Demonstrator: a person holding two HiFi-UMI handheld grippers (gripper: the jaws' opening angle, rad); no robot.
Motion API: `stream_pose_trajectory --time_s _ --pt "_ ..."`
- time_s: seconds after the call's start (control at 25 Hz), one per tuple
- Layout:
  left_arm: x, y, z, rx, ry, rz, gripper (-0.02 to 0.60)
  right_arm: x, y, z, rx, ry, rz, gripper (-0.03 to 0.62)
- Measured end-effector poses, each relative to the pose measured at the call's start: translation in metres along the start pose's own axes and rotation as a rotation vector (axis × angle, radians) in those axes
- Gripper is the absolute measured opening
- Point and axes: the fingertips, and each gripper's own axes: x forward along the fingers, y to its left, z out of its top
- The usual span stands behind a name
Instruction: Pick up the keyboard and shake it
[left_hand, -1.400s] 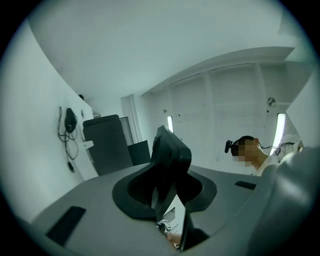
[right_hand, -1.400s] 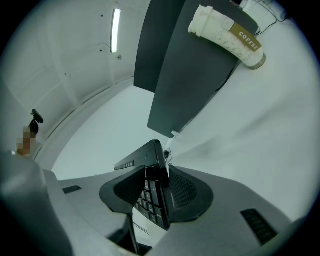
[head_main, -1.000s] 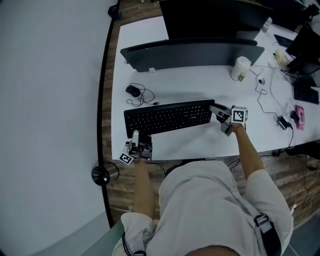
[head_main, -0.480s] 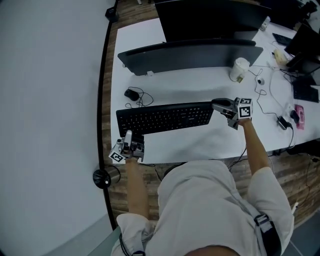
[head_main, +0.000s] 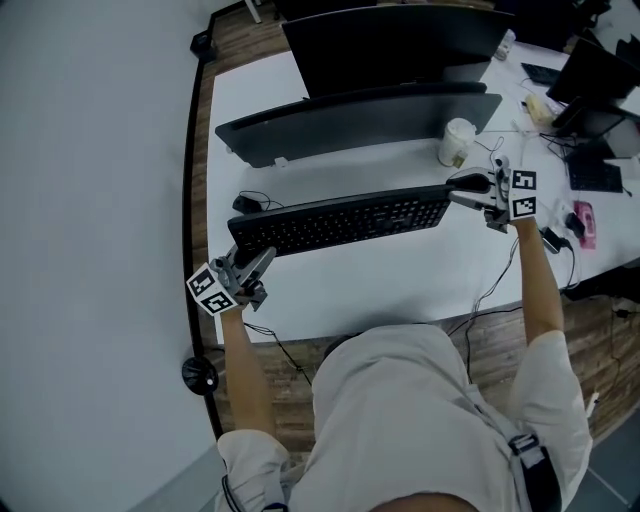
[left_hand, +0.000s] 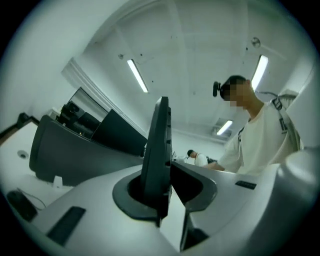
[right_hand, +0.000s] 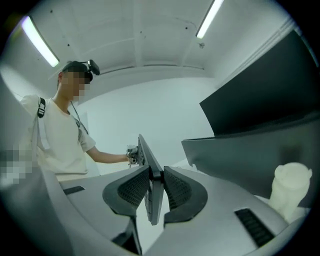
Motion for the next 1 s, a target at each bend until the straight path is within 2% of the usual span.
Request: stream_pose_trajectory --time_s 0.08,0.24,0.36,0.52,0.68,0.8,0.88,1.0 --pt "0.016 -0.006 0.001 0.079 0.074 -0.008 0.100 -0.013 0.002 0.015 -0.055 0.041 -0.010 0.117" --pt "0.042 -0.017 0.011 0.256 0.154 -0.024 0.100 -0.034 0.007 0.046 -0.171 0.137 -0.027 0.117" --pt "0.055 -0.023 0.022 0.352 0.158 -0.026 0.098 -0.044 0.011 0.070 -0.265 0.221 -0.037 0.117" --pt "0.055 -0.033 0.060 0.502 0.129 -0.026 0.097 -0.040 0.023 0.110 -0.447 0.319 -0.045 0.115" --pt "0.054 -0.052 0.094 0.679 0.166 -0.034 0.097 -0.033 0.036 0.136 -0.631 0.433 -0.051 0.112" --pt "0.060 -0.058 0.110 0.800 0.289 0.030 0.096 -0.024 0.037 0.151 -0.744 0.484 -0.066 0.110" --pt "0.065 -0.059 0.114 0.925 0.360 0.082 0.094 -0.023 0.029 0.157 -0.817 0.537 -0.120 0.112" --pt "0.074 -0.067 0.113 1.107 0.372 0.177 0.091 -0.025 0.011 0.151 -0.932 0.654 -0.221 0.112"
